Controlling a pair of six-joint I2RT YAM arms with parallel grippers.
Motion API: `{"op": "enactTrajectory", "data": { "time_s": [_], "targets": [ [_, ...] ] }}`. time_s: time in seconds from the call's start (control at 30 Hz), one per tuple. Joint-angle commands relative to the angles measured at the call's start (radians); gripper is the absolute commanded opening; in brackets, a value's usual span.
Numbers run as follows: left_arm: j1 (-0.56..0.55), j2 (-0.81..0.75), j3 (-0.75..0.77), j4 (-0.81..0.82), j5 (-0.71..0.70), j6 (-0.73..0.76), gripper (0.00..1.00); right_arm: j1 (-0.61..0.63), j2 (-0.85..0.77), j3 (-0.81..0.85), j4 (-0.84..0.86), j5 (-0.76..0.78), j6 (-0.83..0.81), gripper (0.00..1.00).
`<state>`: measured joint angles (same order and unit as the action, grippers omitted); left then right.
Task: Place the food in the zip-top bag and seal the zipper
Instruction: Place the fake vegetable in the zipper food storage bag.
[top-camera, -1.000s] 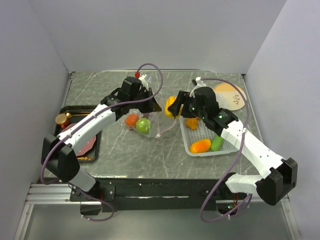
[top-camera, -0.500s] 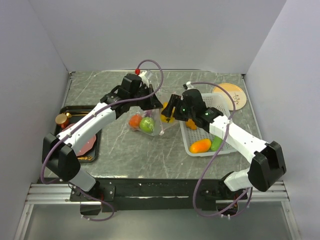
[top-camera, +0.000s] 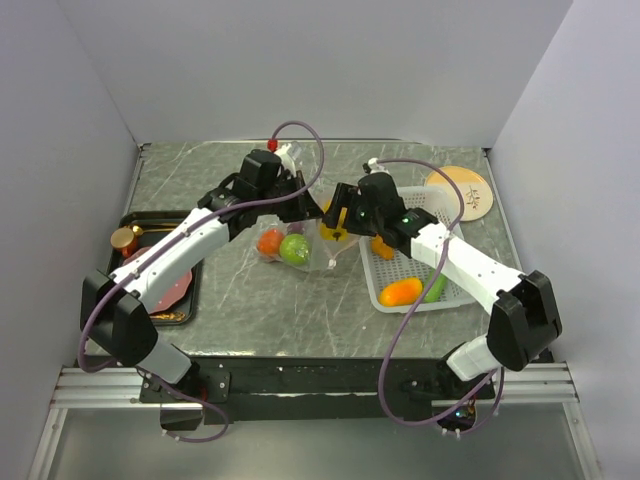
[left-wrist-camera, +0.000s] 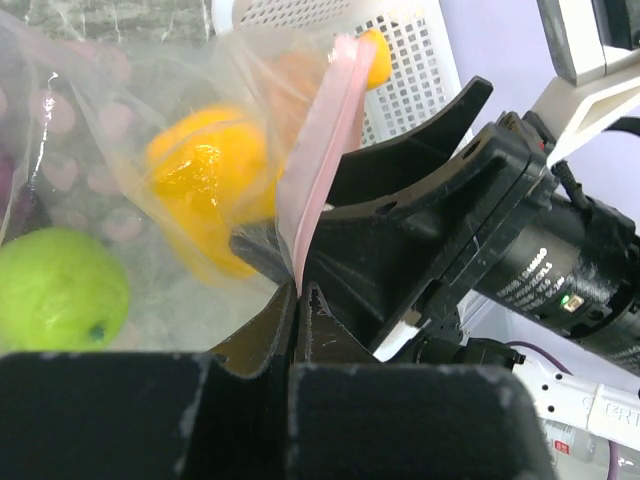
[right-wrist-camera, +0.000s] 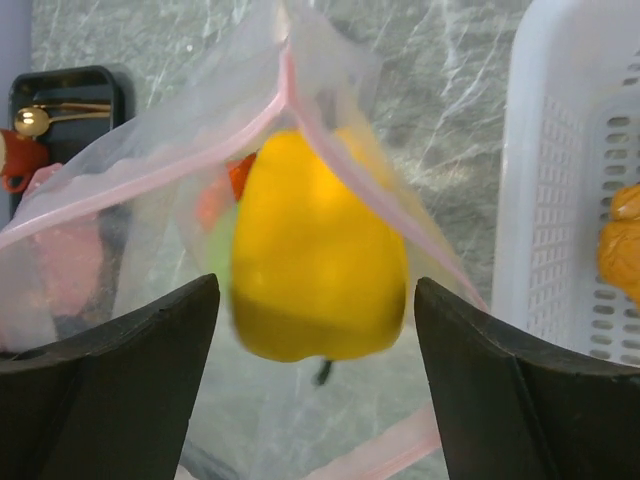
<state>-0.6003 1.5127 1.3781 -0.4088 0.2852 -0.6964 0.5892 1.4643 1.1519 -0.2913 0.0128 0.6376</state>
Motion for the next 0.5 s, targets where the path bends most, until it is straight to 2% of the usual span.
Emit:
{"op": "enactTrajectory", "data": {
  "time_s": [0.0,0.07,0.3,0.4,0.47],
  "targets": [
    [-0.006,-0.048,-0.002,0.024,-0.009,-0.003,0.01,-0.031,-0.041,0.029,0.027,0.041,-0.018,0.9],
    [-0.006,-0.042,0.006,0.024,-0.006,0.0,0.01,-0.045,-0.074,0.008,0.035,0.039,-0.023,0.95],
    [-0.006,-0.036,-0.004,0.025,-0.014,0.003,0.01,-0.089,-0.199,-0.038,0.003,0.053,-0.01,0.96],
    [-0.006,-0.031,0.01,-0.021,-0.093,0.008,0.01,-0.118,-0.271,-0.076,-0.02,0.084,-0.013,0.96],
    [-0.003,-0.036,0.009,-0.056,-0.254,0.006,0.01,-0.143,-0.311,-0.113,-0.035,0.087,-0.013,0.97]
  ]
}}
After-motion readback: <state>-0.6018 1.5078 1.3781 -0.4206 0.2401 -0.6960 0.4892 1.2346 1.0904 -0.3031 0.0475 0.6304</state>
